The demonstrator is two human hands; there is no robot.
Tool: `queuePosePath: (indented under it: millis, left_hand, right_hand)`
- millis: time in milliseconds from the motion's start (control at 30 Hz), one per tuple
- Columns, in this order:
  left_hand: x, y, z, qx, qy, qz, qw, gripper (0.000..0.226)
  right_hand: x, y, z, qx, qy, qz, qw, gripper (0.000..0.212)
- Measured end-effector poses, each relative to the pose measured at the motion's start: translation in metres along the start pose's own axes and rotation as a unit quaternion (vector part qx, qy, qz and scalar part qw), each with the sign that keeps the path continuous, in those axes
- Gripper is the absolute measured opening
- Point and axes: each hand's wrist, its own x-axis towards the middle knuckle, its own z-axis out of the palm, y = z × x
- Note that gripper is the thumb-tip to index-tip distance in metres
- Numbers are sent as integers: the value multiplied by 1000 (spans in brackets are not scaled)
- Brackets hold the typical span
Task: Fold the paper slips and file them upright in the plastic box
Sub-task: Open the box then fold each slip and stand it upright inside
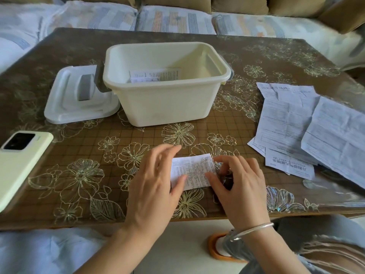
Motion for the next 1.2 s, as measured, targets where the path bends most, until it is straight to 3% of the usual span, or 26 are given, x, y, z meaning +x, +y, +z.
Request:
queuePosePath:
  millis: [200,367,500,667,767,933,1133,1200]
  left_hand:
    - [1,-3,1,23,-6,49,999,13]
    - [2,-8,-1,-10,-26,60,998,21]
    - [5,-11,-6,-24,-66,53,996,35]
    - [3,-7,-7,-8,-83,42,996,32]
    - [3,-7,-7,-8,-92,43,995,34]
    - [7,-8,-9,7,-113,47,992,39]
    - [16,-9,-15,-51,-102,26,993,27]
    - [19,-10,-17,-37,-105,54,992,24]
  right_hand:
    - [0,-7,-1,-66,-11,18,998,32]
    - [3,-22,-6,-96,-28,63,993,32]
    - [17,-38,-15,-105,-122,153,975,43]
    - [31,-41,-20,-100,-200,185,957,47]
    - [30,-40,-22,-106,-206,167,958,39]
    - [24,-37,-26,-102,-192,122,969,47]
    - [27,-22,-16,-15,-151,28,988,25]
    - [34,-18,-12,-11,-130,-13,991,20]
